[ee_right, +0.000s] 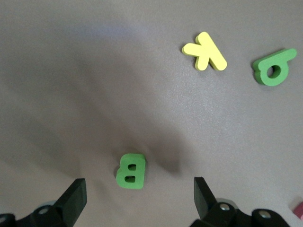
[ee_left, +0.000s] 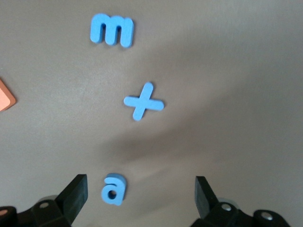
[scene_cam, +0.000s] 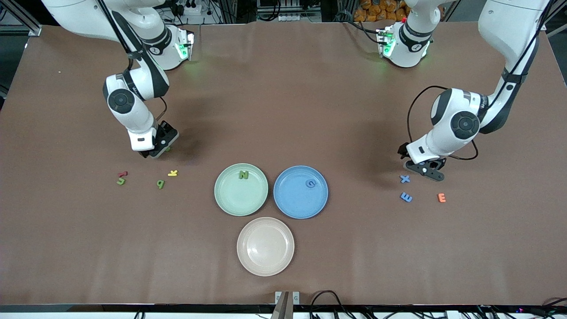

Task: Sort letters by color into matching plates
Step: 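Grasp the green B with the right gripper while the left gripper grasps blue a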

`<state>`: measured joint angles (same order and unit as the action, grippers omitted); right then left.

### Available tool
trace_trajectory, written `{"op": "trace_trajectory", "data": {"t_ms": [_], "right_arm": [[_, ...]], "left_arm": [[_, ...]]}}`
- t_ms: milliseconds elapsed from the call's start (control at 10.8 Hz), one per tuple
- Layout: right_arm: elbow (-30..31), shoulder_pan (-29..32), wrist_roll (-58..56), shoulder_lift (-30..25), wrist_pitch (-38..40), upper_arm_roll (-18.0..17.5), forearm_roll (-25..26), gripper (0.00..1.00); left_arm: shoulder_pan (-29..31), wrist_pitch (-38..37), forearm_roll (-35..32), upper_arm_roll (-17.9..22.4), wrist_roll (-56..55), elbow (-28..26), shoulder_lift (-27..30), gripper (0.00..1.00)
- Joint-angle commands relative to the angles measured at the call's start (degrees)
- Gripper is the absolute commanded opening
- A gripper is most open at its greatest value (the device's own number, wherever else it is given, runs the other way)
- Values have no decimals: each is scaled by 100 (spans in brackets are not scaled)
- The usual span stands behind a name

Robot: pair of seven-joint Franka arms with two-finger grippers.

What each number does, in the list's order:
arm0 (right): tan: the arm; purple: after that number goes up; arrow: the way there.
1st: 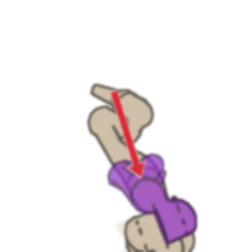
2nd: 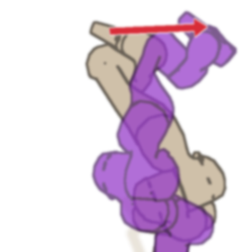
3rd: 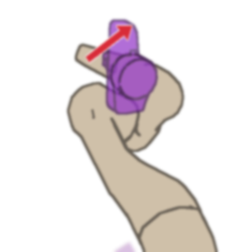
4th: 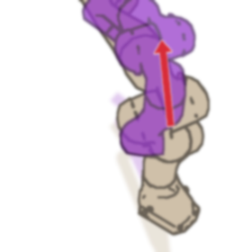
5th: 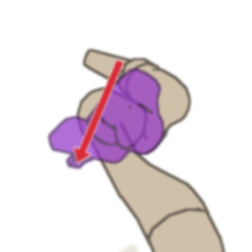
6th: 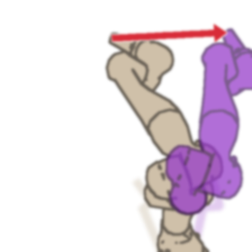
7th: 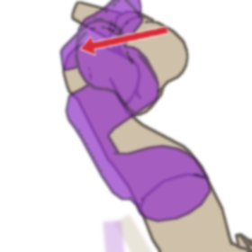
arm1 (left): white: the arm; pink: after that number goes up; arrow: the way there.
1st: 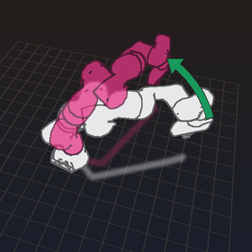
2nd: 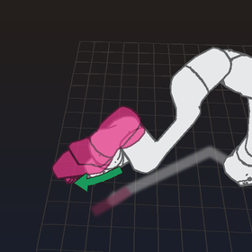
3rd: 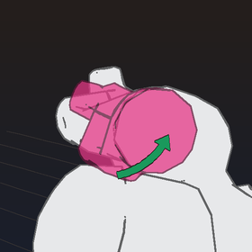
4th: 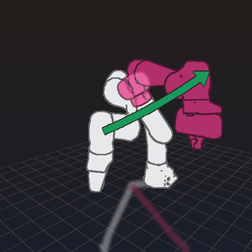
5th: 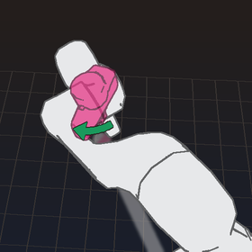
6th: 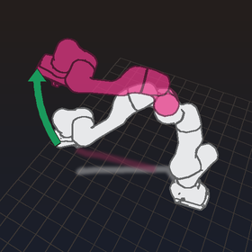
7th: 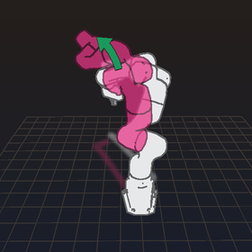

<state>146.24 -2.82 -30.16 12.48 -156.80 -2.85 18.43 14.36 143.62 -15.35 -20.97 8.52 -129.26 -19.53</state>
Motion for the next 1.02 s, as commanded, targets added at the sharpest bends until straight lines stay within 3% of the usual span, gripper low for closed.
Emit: {"op": "trace_trajectory", "data": {"t_ms": [0, 185, 463, 648, 926], "right_arm": [[80, 211, -43, 132, -316, -76, 214, 100], [80, 212, -43, 228, -430, -76, 267, 100], [63, 212, -43, 325, -545, -76, 276, 100], [63, 212, -43, 325, -545, -85, 406, 78], [63, 212, -34, 317, -536, -76, 451, 34]], "left_arm": [[277, 105, -353, -56, 999, -196, 81, 100], [584, 261, -1002, -74, 1055, -205, -6, 100], [691, 816, -1084, -74, 1046, -231, -314, 100], [709, 895, -1102, -74, 1055, -223, -428, 100], [778, 904, -1102, -74, 1064, -231, -446, 100]]}}
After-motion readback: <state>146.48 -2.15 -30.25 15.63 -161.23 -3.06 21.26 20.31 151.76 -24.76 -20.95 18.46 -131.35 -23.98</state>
